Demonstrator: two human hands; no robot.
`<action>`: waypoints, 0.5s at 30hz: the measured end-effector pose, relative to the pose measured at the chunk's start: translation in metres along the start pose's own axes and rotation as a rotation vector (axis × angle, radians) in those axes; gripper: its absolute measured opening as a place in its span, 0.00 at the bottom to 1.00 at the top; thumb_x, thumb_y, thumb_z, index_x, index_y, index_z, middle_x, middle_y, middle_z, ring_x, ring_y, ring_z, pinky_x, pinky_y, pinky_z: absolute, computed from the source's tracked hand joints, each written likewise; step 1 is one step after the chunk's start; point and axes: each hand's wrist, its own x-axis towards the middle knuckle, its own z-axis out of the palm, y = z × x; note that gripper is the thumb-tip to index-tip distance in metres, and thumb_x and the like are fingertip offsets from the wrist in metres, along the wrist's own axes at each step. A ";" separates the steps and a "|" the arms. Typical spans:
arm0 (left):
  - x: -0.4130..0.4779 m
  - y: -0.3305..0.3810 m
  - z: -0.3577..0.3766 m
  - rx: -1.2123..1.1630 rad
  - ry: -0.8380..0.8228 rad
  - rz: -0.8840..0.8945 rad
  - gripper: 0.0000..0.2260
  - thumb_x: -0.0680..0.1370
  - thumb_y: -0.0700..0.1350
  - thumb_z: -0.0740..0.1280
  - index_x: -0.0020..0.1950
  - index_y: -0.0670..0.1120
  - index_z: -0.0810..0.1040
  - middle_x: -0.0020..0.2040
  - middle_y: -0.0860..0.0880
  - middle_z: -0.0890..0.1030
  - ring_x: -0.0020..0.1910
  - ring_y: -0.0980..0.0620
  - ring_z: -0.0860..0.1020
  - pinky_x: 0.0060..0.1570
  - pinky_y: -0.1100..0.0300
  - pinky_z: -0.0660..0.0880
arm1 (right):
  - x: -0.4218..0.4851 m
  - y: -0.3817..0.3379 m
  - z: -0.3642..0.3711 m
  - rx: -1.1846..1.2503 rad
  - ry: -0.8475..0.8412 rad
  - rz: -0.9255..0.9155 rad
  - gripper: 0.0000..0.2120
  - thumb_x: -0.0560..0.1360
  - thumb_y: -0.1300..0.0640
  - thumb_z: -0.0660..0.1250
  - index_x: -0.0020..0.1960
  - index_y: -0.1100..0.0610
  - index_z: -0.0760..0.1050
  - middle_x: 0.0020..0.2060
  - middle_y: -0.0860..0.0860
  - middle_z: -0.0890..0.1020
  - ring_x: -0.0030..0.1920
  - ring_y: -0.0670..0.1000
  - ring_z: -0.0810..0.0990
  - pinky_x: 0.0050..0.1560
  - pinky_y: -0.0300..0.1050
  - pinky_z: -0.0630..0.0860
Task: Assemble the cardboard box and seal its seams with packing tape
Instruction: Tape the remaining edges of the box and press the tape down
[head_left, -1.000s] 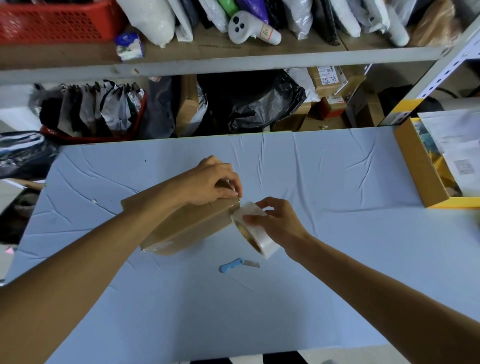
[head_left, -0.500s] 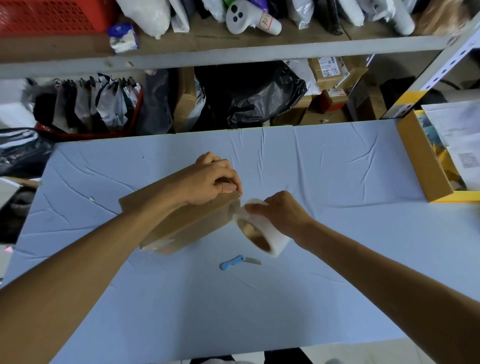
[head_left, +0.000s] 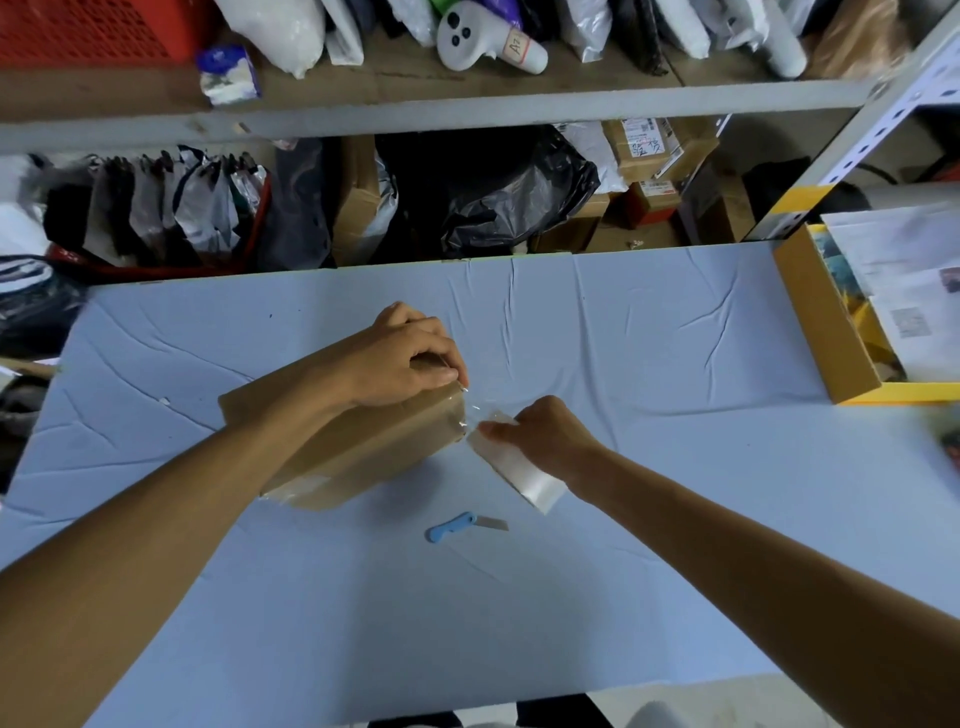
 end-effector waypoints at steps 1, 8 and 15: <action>0.000 0.000 0.000 0.000 -0.009 -0.002 0.05 0.77 0.52 0.65 0.46 0.61 0.81 0.51 0.61 0.75 0.60 0.59 0.61 0.62 0.57 0.62 | 0.000 0.001 -0.001 0.016 -0.025 -0.017 0.21 0.73 0.48 0.70 0.31 0.57 0.63 0.27 0.50 0.64 0.28 0.49 0.63 0.29 0.41 0.58; -0.005 0.000 0.000 -0.041 0.059 -0.010 0.03 0.76 0.50 0.69 0.46 0.59 0.82 0.49 0.59 0.75 0.60 0.59 0.63 0.62 0.59 0.61 | 0.002 0.003 -0.007 -0.007 -0.008 -0.019 0.19 0.69 0.44 0.72 0.38 0.60 0.72 0.32 0.54 0.70 0.32 0.52 0.68 0.32 0.44 0.61; -0.007 0.006 0.005 -0.061 0.159 -0.025 0.04 0.75 0.48 0.70 0.46 0.56 0.83 0.47 0.59 0.75 0.59 0.57 0.65 0.60 0.61 0.62 | 0.004 0.003 -0.009 -0.030 0.010 -0.006 0.20 0.70 0.42 0.71 0.40 0.60 0.72 0.34 0.55 0.71 0.34 0.53 0.69 0.33 0.44 0.61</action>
